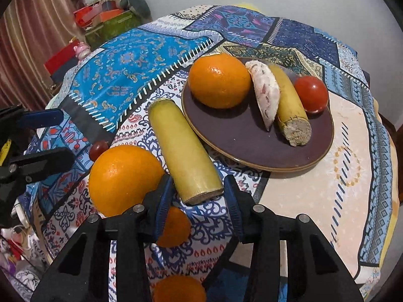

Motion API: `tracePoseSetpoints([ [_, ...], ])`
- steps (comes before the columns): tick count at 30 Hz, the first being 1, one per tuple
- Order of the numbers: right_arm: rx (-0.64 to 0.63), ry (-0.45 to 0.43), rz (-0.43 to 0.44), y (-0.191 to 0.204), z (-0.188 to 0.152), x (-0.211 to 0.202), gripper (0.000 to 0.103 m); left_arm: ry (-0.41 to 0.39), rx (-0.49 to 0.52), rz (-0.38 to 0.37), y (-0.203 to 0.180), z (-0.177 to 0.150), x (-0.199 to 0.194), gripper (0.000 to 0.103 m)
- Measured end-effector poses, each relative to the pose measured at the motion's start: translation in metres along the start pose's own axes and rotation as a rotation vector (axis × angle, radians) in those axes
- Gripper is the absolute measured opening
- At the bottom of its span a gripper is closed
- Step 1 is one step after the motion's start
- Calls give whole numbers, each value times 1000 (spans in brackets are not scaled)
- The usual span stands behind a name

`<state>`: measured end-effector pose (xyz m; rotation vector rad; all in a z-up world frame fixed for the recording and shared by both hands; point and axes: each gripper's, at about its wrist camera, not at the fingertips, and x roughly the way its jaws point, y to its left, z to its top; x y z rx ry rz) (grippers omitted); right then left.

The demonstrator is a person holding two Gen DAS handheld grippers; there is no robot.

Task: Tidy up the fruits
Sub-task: 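Move both tools back toward the remaining oranges and corn, then grasp the large Dole orange with the left tool while the right tool grasps the yellow corn cob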

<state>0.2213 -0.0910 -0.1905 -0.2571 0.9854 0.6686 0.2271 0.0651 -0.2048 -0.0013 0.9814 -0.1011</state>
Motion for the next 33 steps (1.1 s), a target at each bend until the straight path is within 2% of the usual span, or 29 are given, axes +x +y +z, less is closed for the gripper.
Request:
tracePoseSetpoints([
  [7, -26, -25, 6, -2, -6, -6, 37, 11, -1, -20, -8, 0, 2, 68],
  [14, 1, -43, 13, -18, -22, -28, 37, 17, 16, -46, -26, 2, 4, 69],
  [21, 42, -26, -26, -45, -46, -48, 37, 51, 29, -47, -42, 0, 24, 69],
  [29, 81, -6, -84, -65, -68, -58, 37, 77, -15, -47, -42, 0, 44, 68],
  [33, 147, -1, -35, -84, -78, -60, 37, 86, -29, -87, -40, 2, 50, 62],
])
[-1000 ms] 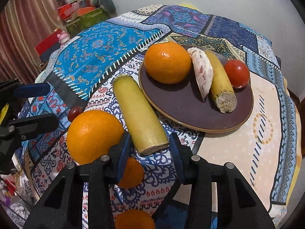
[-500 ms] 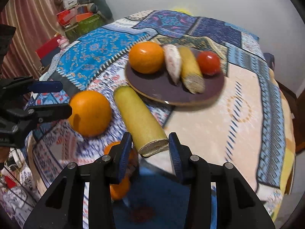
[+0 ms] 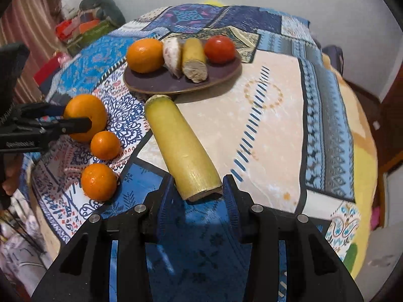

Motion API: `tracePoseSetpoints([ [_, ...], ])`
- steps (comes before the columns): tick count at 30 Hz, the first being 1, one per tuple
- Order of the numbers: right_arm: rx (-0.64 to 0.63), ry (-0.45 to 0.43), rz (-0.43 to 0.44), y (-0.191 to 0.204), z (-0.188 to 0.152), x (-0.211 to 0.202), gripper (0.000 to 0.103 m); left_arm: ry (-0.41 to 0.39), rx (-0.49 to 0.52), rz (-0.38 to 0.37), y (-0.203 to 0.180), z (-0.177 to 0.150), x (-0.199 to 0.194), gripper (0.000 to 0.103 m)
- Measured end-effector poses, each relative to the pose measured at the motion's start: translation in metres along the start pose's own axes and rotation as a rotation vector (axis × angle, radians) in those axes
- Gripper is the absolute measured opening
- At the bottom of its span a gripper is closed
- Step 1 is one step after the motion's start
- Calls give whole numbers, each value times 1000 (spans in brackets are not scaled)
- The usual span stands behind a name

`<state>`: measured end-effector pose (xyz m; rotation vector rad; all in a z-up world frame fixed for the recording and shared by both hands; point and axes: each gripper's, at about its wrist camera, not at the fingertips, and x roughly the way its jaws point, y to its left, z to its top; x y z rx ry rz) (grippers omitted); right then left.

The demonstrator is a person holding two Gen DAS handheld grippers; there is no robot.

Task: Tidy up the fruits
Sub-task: 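Grasp the large Dole orange with the left tool while the right tool grasps the yellow corn cob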

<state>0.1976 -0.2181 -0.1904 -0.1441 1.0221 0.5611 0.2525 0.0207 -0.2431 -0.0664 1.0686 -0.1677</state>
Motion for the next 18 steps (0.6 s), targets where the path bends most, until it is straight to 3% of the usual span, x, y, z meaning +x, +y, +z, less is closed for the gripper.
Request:
tracePoseSetpoints([
  [4, 26, -13, 2, -3, 2, -5, 37, -5, -4, -27, -1, 0, 0, 53],
  [11, -44, -23, -15, 13, 20, 4, 40, -19, 10, -19, -4, -1, -1, 52],
  [18, -76, 41, 1, 18, 38, 37, 49, -7, 6, -33, -1, -1, -1, 53],
])
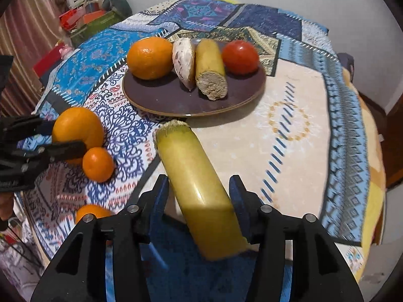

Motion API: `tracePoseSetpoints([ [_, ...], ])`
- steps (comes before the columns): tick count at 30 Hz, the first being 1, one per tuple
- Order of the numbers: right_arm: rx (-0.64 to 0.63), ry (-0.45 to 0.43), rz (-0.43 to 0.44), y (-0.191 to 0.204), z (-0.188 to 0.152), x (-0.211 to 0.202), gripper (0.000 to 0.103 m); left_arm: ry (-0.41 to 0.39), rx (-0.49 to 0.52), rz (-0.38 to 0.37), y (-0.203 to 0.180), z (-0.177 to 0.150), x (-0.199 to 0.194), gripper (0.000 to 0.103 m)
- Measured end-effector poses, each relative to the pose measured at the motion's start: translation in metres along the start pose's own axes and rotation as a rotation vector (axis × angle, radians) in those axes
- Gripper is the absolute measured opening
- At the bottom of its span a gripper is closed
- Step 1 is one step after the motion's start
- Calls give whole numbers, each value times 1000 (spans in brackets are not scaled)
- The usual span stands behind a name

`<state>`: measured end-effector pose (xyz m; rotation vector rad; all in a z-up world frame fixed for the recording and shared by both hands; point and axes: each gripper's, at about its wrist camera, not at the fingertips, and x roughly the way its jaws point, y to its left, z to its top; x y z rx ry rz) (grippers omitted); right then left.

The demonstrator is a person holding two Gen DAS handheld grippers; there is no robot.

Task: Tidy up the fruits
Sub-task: 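Grasp the large Dole orange with the left tool while the right tool grasps the yellow corn cob, then set the orange on the plate and open the left tool while the right tool carries the corn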

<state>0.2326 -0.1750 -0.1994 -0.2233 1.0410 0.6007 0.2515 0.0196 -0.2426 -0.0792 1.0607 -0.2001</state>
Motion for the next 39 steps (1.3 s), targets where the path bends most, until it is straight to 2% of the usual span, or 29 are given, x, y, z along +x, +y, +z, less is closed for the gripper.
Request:
tracePoseSetpoints([
  [3, 9, 7, 15, -1, 2, 5, 49, 10, -2, -5, 0, 2, 2, 53],
  [11, -11, -37, -18, 9, 0, -3, 36, 7, -23, -5, 1, 4, 2, 52],
  [23, 65, -158, -30, -9, 5, -40, 34, -44, -5, 17, -8, 11, -21, 51],
  [39, 94, -299, -54, -25, 33, -80, 34, -127, 19, 17, -29, 52, -32, 51],
])
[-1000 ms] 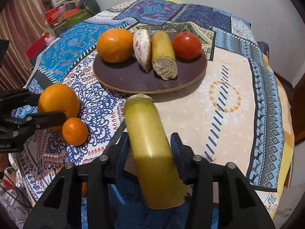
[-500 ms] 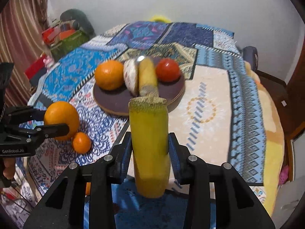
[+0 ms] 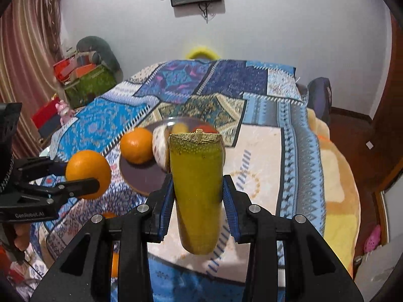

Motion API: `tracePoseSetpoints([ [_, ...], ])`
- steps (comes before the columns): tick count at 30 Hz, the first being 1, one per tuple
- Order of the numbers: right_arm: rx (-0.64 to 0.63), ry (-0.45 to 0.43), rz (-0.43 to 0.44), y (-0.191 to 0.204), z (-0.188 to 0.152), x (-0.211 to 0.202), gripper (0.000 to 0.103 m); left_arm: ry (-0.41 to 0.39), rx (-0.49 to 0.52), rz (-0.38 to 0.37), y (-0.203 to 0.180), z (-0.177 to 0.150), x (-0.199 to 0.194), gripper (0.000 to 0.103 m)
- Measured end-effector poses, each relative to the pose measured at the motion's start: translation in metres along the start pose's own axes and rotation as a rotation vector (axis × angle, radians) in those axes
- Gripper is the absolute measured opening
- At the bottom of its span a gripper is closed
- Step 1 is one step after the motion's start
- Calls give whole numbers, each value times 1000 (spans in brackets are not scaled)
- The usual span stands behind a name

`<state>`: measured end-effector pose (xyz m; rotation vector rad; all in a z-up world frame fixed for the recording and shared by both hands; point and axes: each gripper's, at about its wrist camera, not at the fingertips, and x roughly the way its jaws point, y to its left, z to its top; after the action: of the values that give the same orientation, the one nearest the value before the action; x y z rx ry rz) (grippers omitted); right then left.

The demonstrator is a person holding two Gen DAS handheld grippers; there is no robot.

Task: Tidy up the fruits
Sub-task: 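Set the orange on the plate and open the left tool while the right tool carries the corn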

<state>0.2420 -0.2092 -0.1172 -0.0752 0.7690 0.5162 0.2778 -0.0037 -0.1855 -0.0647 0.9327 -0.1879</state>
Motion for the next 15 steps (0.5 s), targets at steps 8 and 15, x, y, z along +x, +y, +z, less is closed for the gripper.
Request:
tracePoseSetpoints([
  [8, -15, -25, 3, 0, 19, 11, 34, 8, 13, -13, -8, 13, 21, 51],
  [15, -23, -8, 11, -2, 27, 33, 34, 39, 19, -21, -9, 15, 45, 51],
])
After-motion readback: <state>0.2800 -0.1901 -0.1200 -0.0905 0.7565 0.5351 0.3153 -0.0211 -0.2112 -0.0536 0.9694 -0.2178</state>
